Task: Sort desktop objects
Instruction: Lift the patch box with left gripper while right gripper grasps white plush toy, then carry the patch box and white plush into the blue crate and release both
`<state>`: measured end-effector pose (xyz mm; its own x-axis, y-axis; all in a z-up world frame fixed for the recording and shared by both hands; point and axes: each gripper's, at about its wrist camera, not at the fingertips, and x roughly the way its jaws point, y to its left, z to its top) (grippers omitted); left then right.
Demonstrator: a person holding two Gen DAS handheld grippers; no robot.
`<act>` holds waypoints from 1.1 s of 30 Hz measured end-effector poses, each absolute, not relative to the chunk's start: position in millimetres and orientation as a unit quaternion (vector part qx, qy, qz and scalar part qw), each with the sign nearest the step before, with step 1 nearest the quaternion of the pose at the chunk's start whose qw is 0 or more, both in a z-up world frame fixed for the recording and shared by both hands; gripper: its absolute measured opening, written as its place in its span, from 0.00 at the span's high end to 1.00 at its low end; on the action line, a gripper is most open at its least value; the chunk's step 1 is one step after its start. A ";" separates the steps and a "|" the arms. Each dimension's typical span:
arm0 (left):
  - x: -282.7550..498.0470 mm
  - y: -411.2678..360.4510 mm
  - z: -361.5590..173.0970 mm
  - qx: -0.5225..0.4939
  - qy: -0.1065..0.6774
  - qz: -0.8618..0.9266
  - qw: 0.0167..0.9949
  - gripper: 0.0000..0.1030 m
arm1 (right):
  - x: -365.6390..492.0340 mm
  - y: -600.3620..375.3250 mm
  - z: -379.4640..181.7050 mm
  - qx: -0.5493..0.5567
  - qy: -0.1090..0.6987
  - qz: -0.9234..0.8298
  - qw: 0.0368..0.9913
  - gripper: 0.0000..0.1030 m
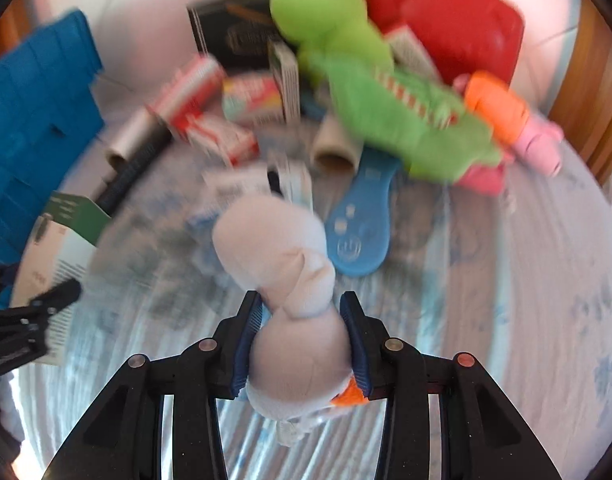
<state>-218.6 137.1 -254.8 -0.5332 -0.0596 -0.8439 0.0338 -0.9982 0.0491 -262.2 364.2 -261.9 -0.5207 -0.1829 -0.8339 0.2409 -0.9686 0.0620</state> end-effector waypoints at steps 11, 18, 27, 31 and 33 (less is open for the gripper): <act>-136.0 130.7 -139.2 0.339 -0.019 -0.940 0.034 0.26 | -179.5 347.3 -125.9 0.298 0.035 -0.942 0.151 0.61; -77.8 94.5 -65.8 0.238 -0.026 -0.969 0.069 0.26 | -125.9 301.1 -57.3 0.201 0.050 -0.959 0.194 0.61; -18.0 -17.4 -2.3 0.168 -0.026 -0.972 0.165 0.26 | -80.0 178.2 6.7 0.119 0.056 -0.953 0.274 0.61; -5.7 -80.5 10.0 0.163 -0.017 -0.967 0.196 0.26 | -69.6 105.3 22.6 0.104 0.064 -0.944 0.307 0.61; -1.9 -113.4 13.0 0.163 -0.013 -0.965 0.207 0.26 | -67.5 70.7 28.1 0.103 0.070 -0.940 0.318 0.61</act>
